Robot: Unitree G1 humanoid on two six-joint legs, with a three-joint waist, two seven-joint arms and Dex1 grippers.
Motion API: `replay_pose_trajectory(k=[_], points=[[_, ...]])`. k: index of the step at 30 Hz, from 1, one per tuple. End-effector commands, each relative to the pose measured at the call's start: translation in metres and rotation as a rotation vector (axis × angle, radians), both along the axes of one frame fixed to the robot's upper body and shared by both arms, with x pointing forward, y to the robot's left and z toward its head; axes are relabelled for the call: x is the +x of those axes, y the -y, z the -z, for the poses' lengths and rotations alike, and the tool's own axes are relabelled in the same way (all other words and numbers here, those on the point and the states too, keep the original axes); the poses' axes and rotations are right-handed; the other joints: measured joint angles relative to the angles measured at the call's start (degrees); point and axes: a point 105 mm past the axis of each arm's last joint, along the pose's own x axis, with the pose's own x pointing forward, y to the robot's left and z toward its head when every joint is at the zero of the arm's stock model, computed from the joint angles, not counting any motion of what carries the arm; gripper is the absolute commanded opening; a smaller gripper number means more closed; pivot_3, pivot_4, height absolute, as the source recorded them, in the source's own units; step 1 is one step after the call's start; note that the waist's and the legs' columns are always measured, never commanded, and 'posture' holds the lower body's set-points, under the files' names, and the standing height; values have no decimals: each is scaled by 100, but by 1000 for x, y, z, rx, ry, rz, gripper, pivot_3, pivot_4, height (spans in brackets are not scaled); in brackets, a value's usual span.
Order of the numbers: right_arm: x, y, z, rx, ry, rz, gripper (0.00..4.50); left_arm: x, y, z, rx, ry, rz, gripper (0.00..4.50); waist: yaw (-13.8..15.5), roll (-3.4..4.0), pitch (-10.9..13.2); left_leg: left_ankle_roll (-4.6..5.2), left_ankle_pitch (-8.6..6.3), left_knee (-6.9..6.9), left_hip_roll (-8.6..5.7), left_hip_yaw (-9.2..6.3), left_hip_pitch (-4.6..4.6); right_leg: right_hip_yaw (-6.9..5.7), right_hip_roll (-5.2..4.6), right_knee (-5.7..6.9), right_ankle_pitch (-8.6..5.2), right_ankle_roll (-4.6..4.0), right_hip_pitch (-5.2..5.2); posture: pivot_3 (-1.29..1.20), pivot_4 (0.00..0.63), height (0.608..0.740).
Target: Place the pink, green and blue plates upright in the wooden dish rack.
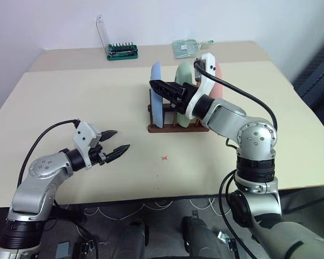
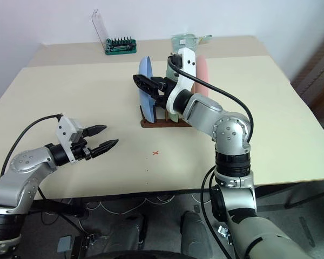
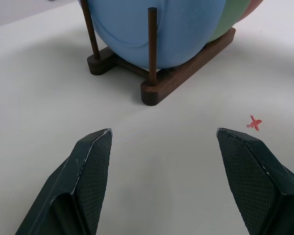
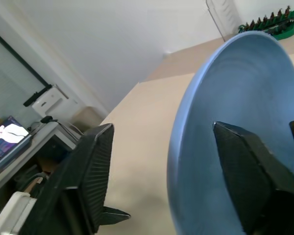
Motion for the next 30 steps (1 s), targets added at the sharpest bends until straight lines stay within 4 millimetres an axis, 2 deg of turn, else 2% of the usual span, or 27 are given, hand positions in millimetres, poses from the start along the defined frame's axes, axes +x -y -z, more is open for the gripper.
replay_pose_trajectory(k=[1, 5, 6, 8, 10, 13, 17, 21, 25, 30], points=[[-14, 2, -33, -17, 148, -25, 3336, -2, 4, -13, 0, 56, 18, 3511, 2, 0, 0, 0, 0, 0, 0, 0, 0, 0, 0, -1, 0, 0, 0, 0, 150, 740], [-28, 10, -47, -69, 257, -55, 3336, -2, 5, -12, -2, 54, 21, 3511, 7, 0, 0, 0, 0, 0, 0, 0, -1, 0, 0, -3, 0, 0, 0, 0, 150, 740], [-34, 17, -53, -91, 315, -57, 3336, -1, 5, -12, -2, 54, 19, 3511, 13, 0, 1, 0, 0, -1, 0, 0, -1, 0, 0, -5, 0, 0, 1, 0, 150, 740], [-53, 40, -68, -142, 487, -57, 3336, -2, 3, -12, -2, 55, 13, 3511, 47, -2, 1, 0, 0, 1, 0, 0, -4, -1, 0, -9, 0, 0, 2, 0, 150, 740], [-68, 72, -70, -212, 619, -30, 3336, -3, 0, -10, 2, 50, 4, 3511, 81, -8, -1, 2, -2, 1, 0, -2, -9, -6, 0, -22, -1, 2, 7, 0, 150, 740], [-70, 125, -39, -409, 576, 64, 3336, -3, -5, -5, 0, 34, -19, 3511, 79, -18, -4, 24, -15, 9, -2, -1, -4, -15, -6, -45, -7, 11, 36, 0, 150, 740], [-77, 162, -2, -577, 475, 75, 3336, -2, -11, -1, -15, 16, -37, 3511, 3, -7, 1, 28, -17, 13, -1, 15, 6, -9, -10, -45, -10, 11, 40, 0, 150, 740], [-69, 204, 53, -729, 328, 175, 3336, 3, -18, 8, -21, -11, -60, 3511, 30, -5, -5, 29, -18, 12, 11, 21, 20, -6, -1, -39, -13, 4, 50, 0, 150, 740], [-61, 219, 77, -780, 294, 198, 3336, 6, -24, 14, -17, -17, -90, 3511, 34, -4, -3, 28, -17, 20, 7, 26, 19, -2, -5, -41, -17, -5, 52, 0, 150, 740], [-50, 228, 77, -722, 304, 216, 3336, 8, -31, 11, -13, 2, -125, 3511, 46, -4, -2, 28, -17, 18, 7, 24, 17, -2, -6, -42, -11, 7, 51, 0, 150, 740]])
